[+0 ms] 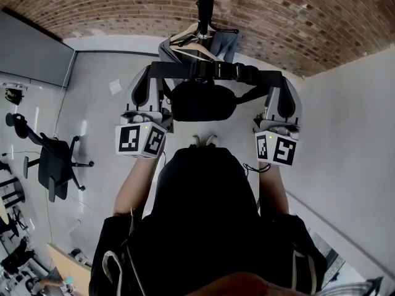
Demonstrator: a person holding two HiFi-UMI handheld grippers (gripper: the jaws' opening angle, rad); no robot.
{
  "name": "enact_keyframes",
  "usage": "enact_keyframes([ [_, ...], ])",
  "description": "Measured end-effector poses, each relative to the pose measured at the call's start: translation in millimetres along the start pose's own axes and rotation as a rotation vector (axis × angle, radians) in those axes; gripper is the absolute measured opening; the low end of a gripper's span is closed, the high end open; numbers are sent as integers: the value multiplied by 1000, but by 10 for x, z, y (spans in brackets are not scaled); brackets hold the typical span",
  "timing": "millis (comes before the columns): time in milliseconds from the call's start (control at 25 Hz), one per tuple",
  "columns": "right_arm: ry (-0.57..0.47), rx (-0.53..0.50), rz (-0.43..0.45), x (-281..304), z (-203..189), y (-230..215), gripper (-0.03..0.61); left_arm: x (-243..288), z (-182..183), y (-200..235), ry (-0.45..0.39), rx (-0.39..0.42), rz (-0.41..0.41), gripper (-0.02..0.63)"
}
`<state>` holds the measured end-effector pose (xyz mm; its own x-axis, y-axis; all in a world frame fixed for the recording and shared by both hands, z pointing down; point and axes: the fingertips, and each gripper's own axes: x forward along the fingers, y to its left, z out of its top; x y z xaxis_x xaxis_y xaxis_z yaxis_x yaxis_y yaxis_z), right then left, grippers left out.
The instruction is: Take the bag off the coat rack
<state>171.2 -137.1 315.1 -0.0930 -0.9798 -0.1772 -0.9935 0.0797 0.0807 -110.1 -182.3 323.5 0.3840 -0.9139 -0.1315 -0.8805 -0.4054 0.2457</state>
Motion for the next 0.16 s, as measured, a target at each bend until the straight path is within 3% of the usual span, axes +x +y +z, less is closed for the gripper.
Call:
enact_keyframes([
  [160,-6,-1,18,18,20,-3,21,14,16,2,-6,-7,10,23],
])
